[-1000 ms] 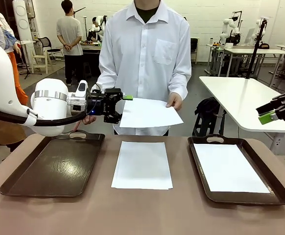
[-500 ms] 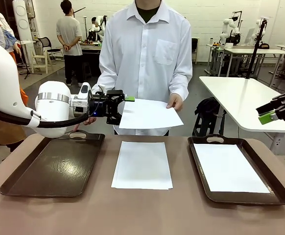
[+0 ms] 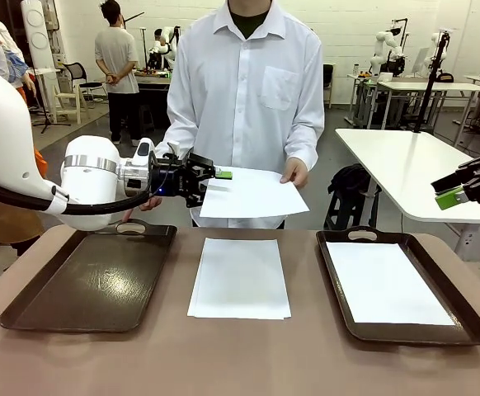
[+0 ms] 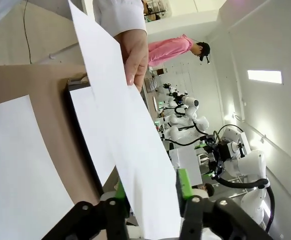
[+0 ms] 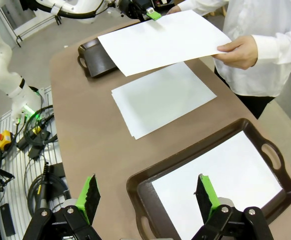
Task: Sort the A4 documents.
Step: Receive the A4 Paper.
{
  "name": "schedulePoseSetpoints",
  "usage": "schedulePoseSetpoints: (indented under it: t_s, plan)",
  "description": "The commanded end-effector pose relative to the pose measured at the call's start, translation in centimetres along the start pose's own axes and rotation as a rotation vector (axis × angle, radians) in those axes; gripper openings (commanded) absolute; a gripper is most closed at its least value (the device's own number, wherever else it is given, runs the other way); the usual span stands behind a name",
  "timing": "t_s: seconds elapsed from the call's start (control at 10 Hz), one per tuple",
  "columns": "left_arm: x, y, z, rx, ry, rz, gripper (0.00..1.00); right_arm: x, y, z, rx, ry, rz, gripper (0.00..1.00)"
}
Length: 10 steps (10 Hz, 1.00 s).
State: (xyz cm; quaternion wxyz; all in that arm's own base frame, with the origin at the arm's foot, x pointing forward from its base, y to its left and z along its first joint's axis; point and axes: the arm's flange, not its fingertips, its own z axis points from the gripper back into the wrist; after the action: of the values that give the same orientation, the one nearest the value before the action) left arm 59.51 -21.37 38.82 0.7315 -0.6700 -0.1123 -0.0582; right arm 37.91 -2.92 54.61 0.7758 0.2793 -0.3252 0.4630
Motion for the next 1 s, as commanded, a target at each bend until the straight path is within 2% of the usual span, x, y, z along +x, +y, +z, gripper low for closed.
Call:
schedulePoseSetpoints:
  t_s: [0.0, 0.1, 0.2, 0.3, 0.9]
  plan:
    - [0.78, 0.11, 0.06, 0.011, 0.015, 0.01, 0.25, -0.03, 0.01, -0.22, 0.006, 0.003, -0.001, 1.0]
    - [0.72, 0.28, 0.25, 0.012, 0.011, 0.022, 0.2, -0.03, 0.01, -0.22, 0.006, 0.003, -0.001, 1.0]
    - [0.73, 0.4, 0.46, 0.013, 0.003, 0.027, 0.05, -0.03, 0.01, -0.22, 0.006, 0.003, -0.001, 1.0]
    - [0.69, 0.33, 0.4, 0.018, 0.001, 0.029, 0.0, -0.03, 0.01, -0.22, 0.006, 0.003, -0.001, 1.0]
    - [0.35, -0.05, 0.49, 0.011, -0.03, 0.003, 0.0, -0.03, 0.01, -0.22, 0.006, 0.003, -0.001, 1.0]
